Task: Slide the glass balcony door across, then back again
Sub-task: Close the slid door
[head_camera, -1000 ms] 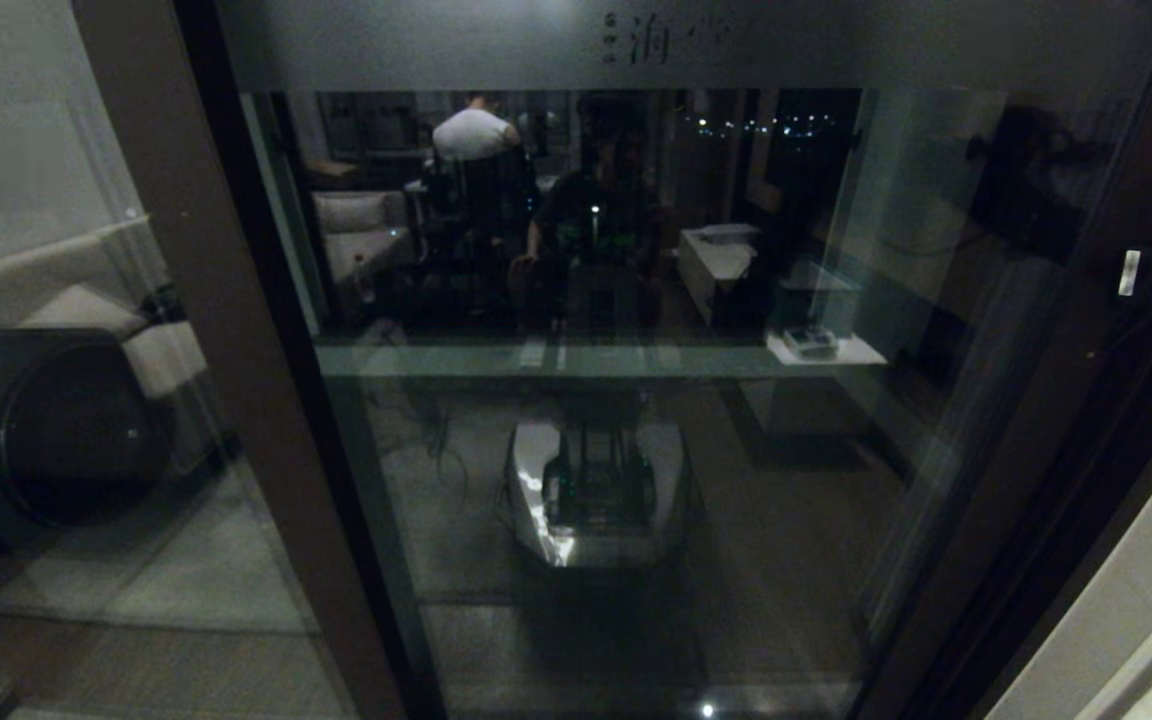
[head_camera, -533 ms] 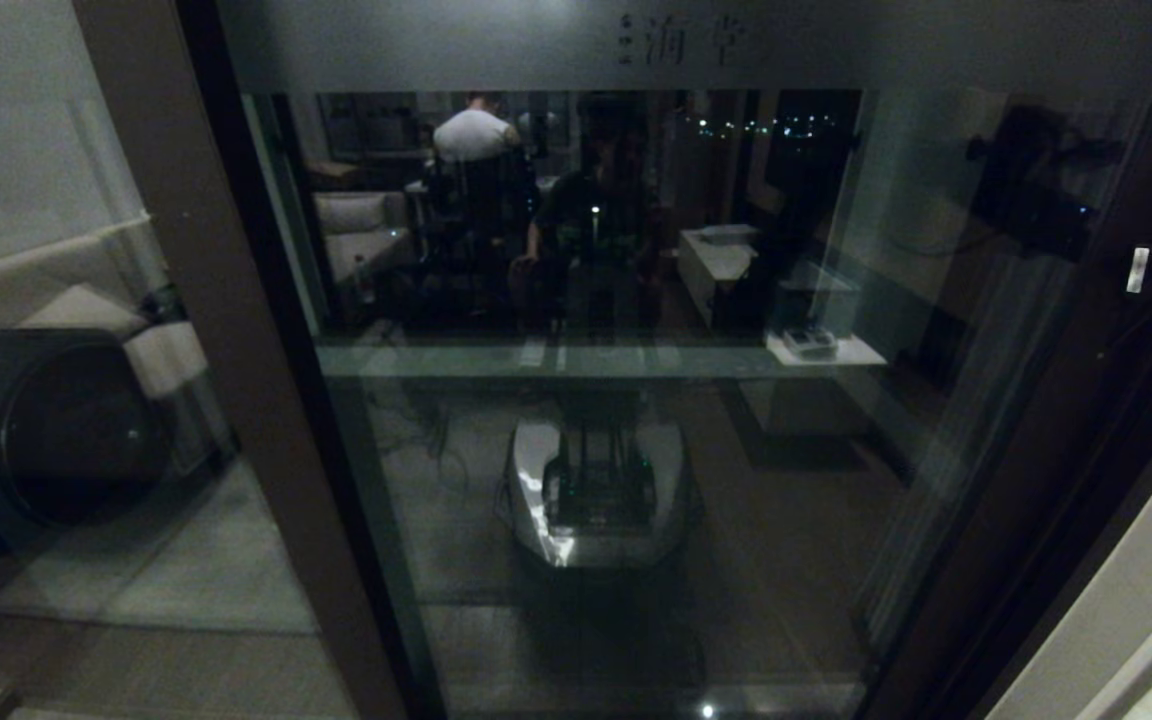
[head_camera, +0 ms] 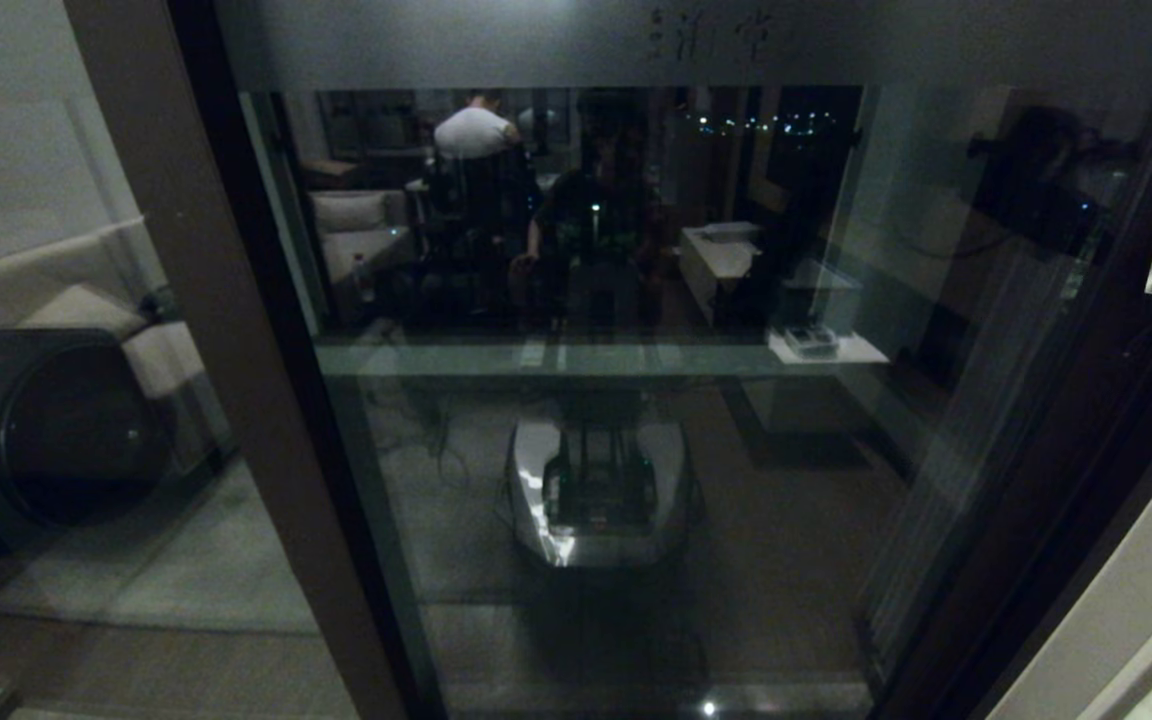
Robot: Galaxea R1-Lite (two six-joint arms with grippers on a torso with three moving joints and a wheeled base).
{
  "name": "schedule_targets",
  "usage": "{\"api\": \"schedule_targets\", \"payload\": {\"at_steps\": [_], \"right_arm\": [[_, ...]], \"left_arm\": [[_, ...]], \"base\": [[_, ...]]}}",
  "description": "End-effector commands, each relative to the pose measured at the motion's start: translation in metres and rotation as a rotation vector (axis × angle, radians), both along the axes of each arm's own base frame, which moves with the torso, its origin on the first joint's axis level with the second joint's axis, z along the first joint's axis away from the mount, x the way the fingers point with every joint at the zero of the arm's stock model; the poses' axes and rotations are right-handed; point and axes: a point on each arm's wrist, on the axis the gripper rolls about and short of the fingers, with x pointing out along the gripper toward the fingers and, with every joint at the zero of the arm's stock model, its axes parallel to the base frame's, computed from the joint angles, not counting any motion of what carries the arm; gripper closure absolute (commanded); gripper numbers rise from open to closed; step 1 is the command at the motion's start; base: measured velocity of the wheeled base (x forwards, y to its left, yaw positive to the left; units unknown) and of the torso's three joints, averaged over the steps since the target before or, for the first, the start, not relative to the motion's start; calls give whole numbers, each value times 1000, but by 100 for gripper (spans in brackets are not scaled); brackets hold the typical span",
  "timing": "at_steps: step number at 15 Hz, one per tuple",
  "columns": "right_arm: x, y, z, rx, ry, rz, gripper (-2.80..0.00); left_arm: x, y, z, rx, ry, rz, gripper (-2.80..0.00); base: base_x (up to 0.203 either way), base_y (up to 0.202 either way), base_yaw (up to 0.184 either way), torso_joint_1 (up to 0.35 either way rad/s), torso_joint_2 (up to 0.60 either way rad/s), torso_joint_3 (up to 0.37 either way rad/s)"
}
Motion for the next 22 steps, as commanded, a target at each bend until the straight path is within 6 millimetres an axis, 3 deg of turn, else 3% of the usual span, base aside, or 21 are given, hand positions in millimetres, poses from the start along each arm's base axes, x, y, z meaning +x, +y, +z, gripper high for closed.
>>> {"api": "schedule_targets", "payload": {"at_steps": [1,7,15,18,22], "right_arm": [[-2,1,2,0,1,2,0],[-3,2,4,-2,-3,2,0],[-45,28,33,-33,-33,30,0],[-41,42,29,-24,-18,72,0],[-32,40,19,-7,-1,95,0]], "left_arm": [[0,0,0,0,1,0,0],[0,0,0,0,1,0,0],[0,0,0,0,1,0,0],[0,0,0,0,1,0,0],[0,0,0,0,0,0,0]], "base": [[0,0,0,0,0,0],[0,0,0,0,0,0],[0,0,0,0,0,0],[0,0,0,0,0,0],[0,0,0,0,0,0]]}}
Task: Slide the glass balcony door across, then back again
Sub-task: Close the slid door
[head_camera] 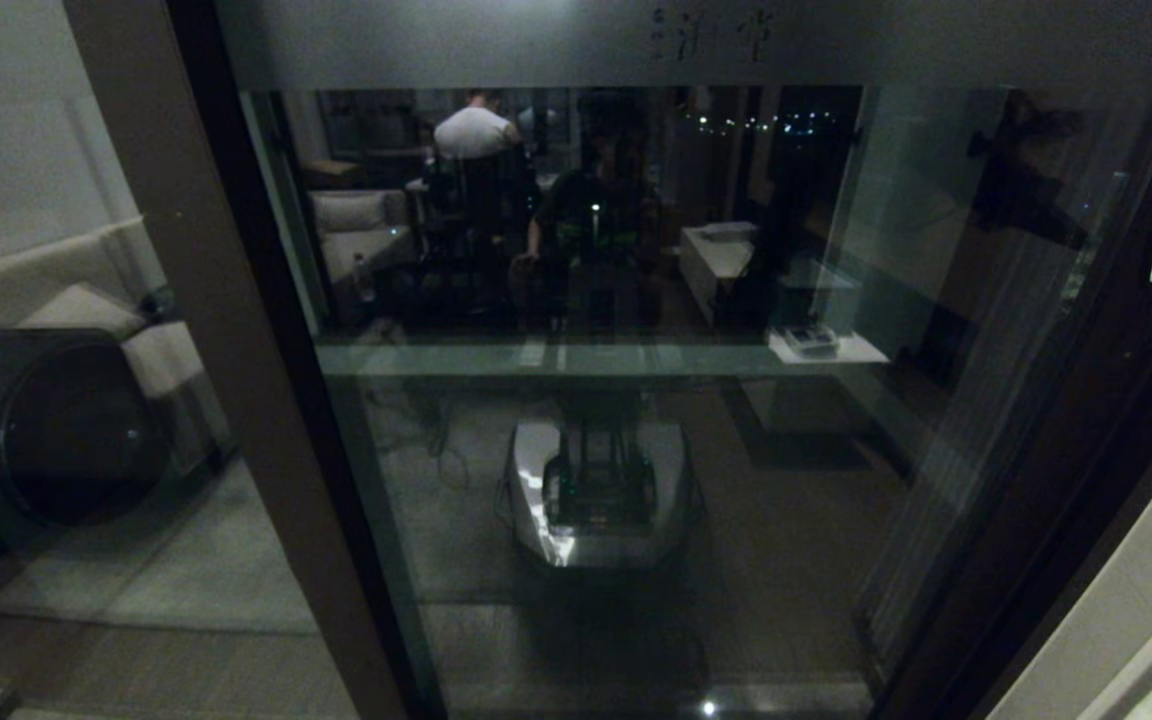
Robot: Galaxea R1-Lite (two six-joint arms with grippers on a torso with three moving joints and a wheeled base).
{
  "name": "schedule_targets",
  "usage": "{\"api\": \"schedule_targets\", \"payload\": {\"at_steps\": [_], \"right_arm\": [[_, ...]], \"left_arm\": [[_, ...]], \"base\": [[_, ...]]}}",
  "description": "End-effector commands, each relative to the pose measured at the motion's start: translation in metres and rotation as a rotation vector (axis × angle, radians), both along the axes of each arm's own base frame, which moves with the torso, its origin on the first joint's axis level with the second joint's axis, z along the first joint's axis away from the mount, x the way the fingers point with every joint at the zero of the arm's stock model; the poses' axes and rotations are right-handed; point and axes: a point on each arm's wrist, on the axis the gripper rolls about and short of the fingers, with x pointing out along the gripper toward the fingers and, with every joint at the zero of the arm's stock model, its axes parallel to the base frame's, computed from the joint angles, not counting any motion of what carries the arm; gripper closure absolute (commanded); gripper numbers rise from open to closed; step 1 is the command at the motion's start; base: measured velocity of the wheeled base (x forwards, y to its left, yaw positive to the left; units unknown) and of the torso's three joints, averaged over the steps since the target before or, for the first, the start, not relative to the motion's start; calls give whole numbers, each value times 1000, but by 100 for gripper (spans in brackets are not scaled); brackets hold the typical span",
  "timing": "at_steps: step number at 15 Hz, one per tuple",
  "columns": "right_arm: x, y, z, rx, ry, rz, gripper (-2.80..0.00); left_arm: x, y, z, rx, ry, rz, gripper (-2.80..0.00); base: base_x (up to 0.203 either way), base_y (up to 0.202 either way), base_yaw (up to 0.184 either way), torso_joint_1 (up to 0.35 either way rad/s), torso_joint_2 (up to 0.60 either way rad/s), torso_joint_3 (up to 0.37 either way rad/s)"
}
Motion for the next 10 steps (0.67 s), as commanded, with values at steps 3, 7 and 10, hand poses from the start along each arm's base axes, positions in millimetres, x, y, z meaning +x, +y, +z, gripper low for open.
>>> {"api": "schedule_targets", "payload": {"at_steps": [3,7,10], "right_arm": [[12,-4,-10,10,20,2,0],[25,-11,-17,16,26,-8,0],[28,-17,-19,18,24,-21,0]], "left_arm": [[0,0,0,0,0,0,0],[0,0,0,0,1,0,0],[0,0,0,0,0,0,0]], "base": [[0,0,0,0,0,0],[0,0,0,0,0,0],[0,0,0,0,0,0]]}}
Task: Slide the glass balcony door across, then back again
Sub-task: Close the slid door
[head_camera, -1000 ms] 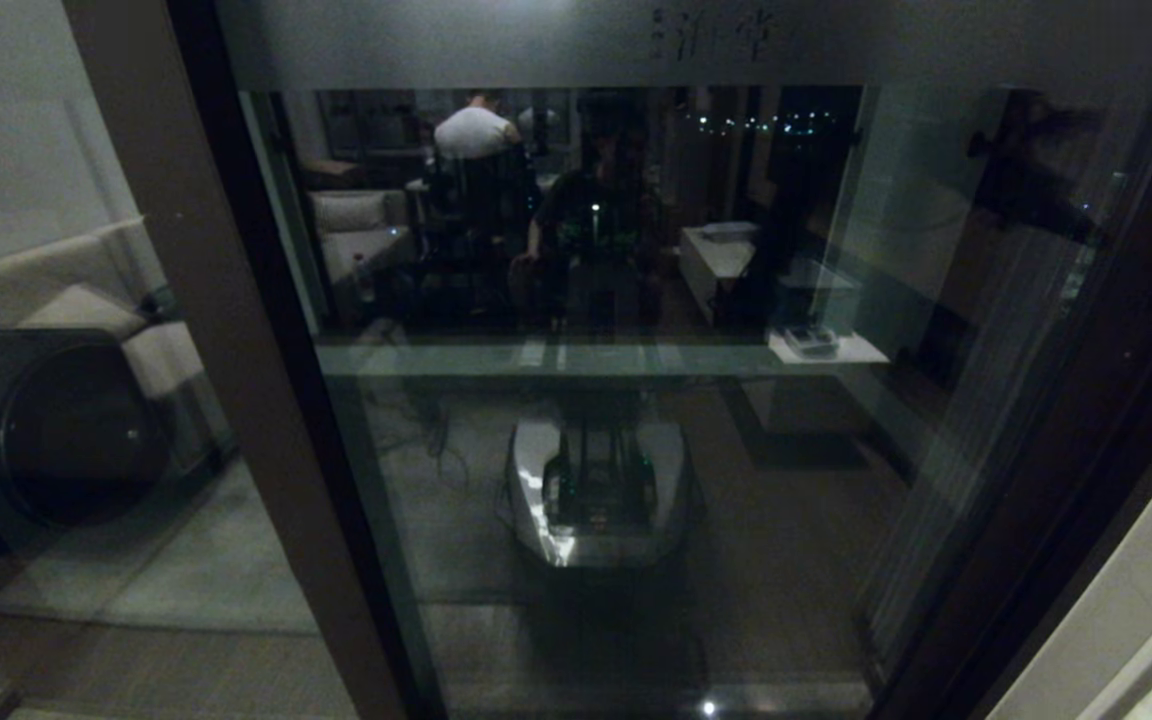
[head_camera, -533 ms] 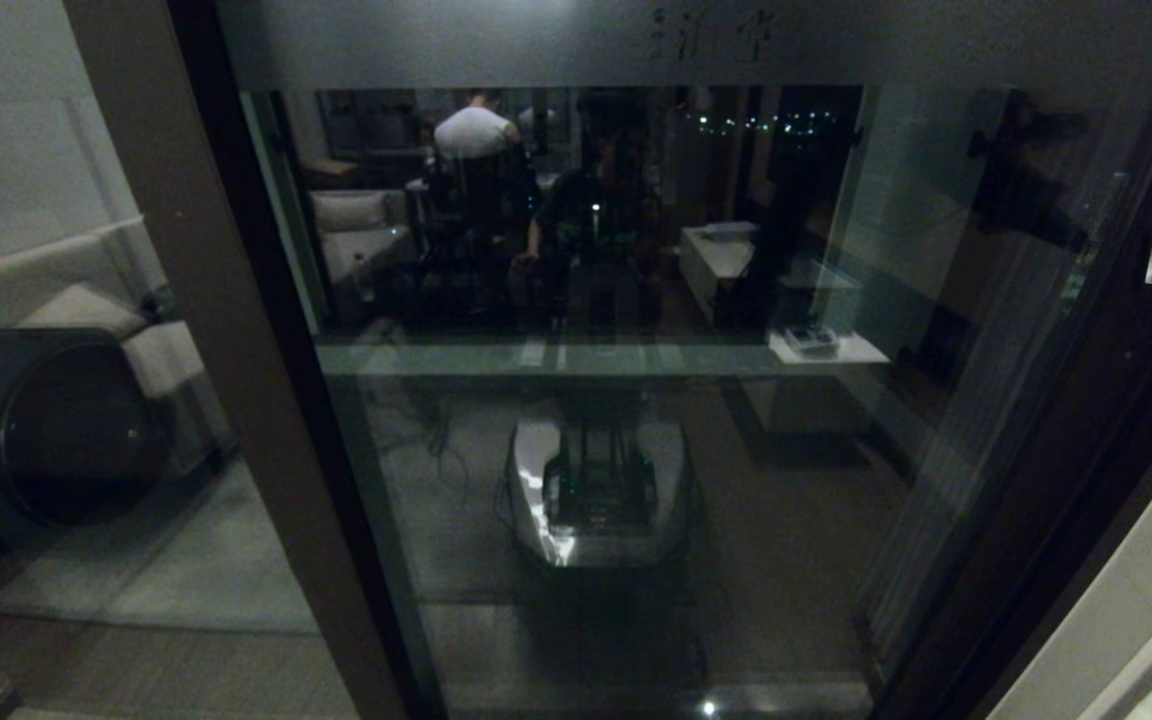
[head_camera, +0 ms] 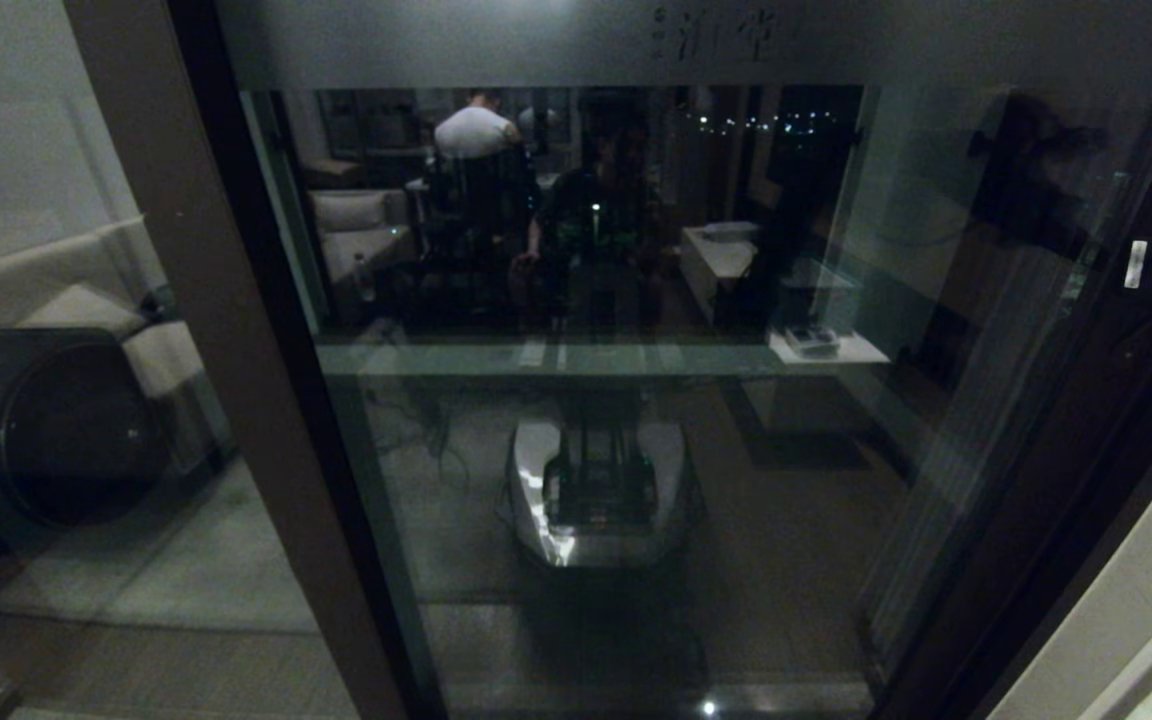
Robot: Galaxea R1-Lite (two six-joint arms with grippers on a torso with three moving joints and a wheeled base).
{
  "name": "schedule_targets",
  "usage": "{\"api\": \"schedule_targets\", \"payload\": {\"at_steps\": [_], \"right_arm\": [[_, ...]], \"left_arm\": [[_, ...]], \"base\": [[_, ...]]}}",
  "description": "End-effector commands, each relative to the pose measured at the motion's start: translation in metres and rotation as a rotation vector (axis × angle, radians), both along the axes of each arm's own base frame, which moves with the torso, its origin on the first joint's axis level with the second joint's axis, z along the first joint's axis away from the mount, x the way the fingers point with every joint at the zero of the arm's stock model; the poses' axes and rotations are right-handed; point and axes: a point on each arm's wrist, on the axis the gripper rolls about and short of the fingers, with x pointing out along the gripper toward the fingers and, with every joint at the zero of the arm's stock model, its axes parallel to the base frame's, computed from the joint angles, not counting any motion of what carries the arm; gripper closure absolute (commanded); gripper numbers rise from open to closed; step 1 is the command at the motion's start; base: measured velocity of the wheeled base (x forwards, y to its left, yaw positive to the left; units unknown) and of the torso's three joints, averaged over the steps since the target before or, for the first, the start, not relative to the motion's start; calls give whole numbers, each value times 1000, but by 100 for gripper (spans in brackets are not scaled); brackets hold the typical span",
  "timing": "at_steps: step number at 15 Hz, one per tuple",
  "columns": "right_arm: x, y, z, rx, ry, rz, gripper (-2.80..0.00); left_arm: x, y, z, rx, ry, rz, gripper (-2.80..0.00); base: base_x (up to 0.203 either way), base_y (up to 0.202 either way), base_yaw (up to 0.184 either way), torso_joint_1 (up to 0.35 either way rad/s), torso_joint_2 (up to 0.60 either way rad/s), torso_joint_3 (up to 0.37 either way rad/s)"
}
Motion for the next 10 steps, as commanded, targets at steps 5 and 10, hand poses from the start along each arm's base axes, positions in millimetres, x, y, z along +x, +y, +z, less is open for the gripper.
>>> {"api": "schedule_targets", "payload": {"at_steps": [5,10], "right_arm": [[10,-9,-9,5,13,-15,0],[15,-18,-11,12,6,-35,0]], "left_arm": [[0,0,0,0,0,0,0],[0,0,0,0,1,0,0]], "base": [[0,0,0,0,0,0],[0,0,0,0,0,0]]}}
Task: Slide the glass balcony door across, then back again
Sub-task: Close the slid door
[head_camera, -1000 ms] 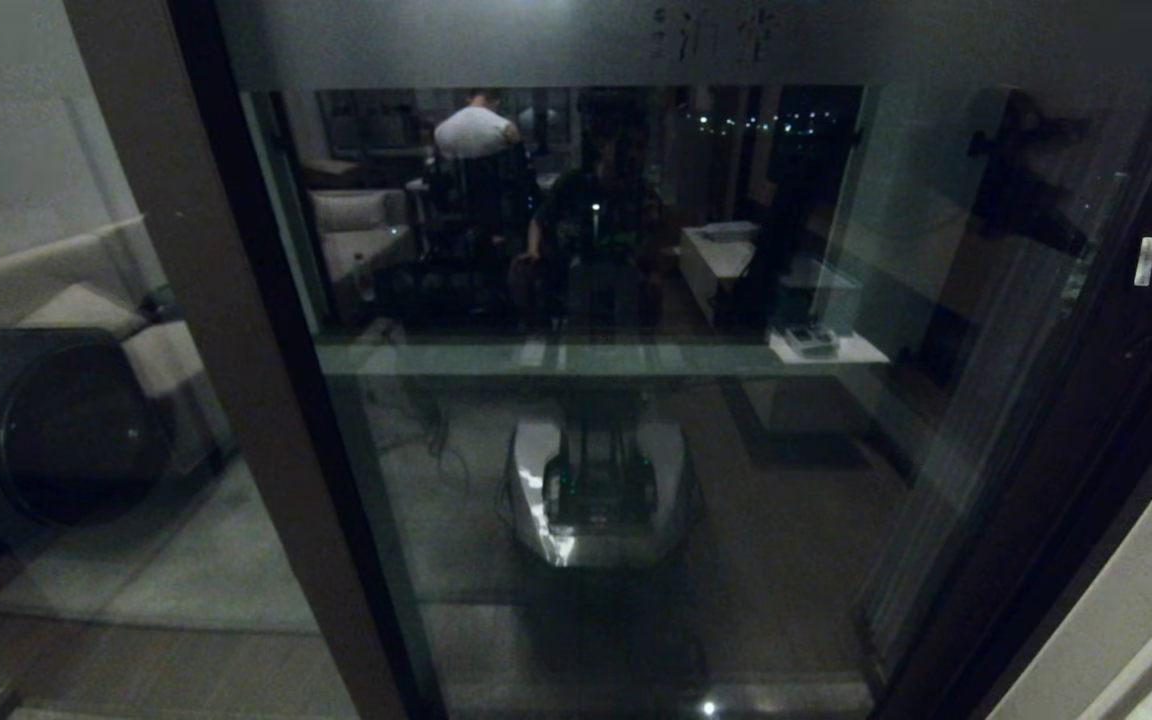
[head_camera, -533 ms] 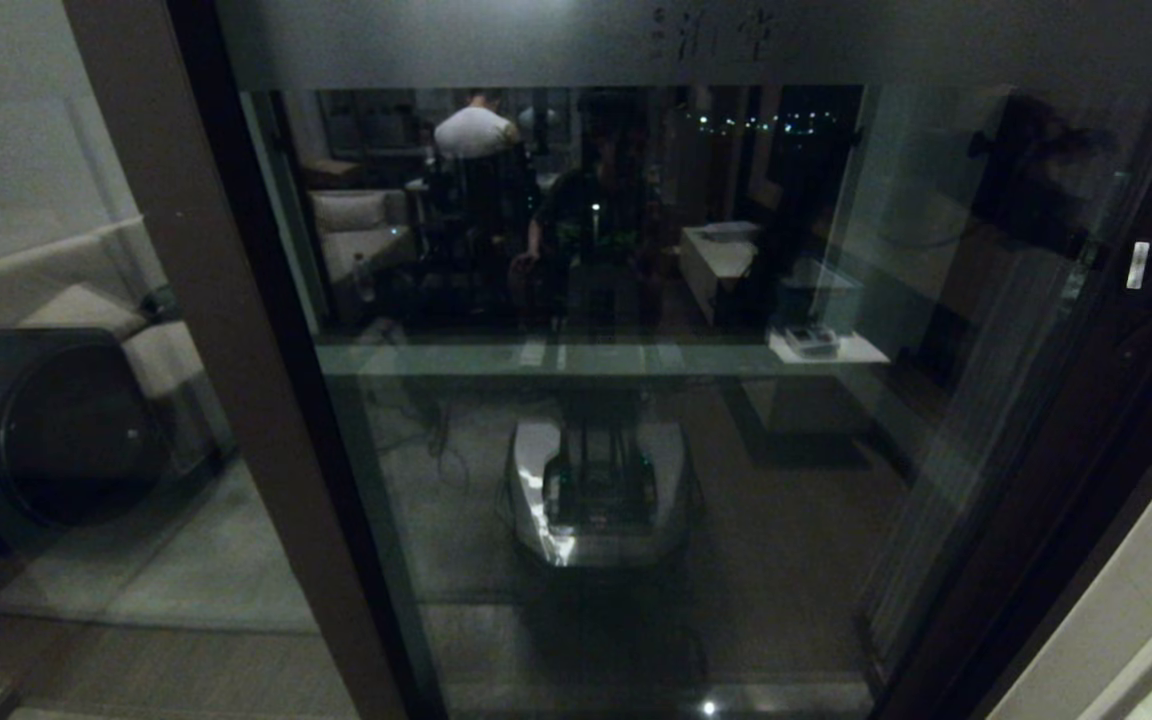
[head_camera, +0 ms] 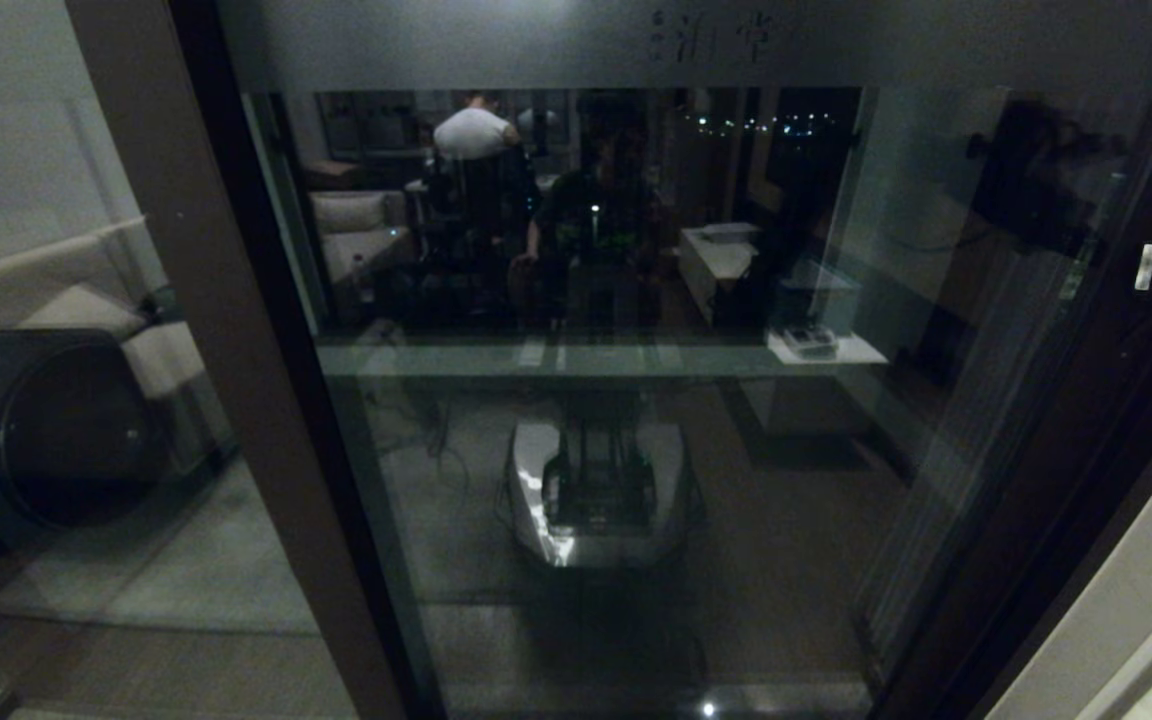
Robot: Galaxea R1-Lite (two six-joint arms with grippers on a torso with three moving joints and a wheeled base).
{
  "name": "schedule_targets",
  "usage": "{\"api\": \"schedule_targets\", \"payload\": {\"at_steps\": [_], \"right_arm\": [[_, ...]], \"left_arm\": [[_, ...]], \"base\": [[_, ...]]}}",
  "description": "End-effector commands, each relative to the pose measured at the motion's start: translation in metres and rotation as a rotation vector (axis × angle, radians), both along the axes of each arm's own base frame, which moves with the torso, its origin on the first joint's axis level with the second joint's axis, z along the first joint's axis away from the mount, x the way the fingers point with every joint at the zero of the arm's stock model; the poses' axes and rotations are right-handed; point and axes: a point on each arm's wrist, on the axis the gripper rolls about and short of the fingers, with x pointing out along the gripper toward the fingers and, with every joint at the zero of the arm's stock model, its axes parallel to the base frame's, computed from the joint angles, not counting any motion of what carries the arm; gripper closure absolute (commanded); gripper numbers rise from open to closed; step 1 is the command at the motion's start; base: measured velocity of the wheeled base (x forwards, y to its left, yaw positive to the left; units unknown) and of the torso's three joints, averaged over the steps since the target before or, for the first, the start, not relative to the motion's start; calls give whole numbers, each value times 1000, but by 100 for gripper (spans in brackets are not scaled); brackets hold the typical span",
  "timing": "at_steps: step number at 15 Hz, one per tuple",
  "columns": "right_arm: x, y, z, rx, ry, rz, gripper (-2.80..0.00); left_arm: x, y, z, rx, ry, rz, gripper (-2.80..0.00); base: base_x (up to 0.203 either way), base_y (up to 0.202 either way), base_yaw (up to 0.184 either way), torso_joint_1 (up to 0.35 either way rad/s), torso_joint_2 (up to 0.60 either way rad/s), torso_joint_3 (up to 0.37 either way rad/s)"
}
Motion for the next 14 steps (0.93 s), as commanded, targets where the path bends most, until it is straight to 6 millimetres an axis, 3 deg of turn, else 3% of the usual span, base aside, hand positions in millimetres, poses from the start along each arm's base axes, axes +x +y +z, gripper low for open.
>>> {"api": "schedule_targets", "payload": {"at_steps": [1,14], "right_arm": [[4,-5,-4,2,5,-5,0],[10,-16,-9,0,4,-39,0]], "left_arm": [[0,0,0,0,1,0,0],[0,0,0,0,1,0,0]], "base": [[0,0,0,0,0,0],[0,0,0,0,0,0]]}}
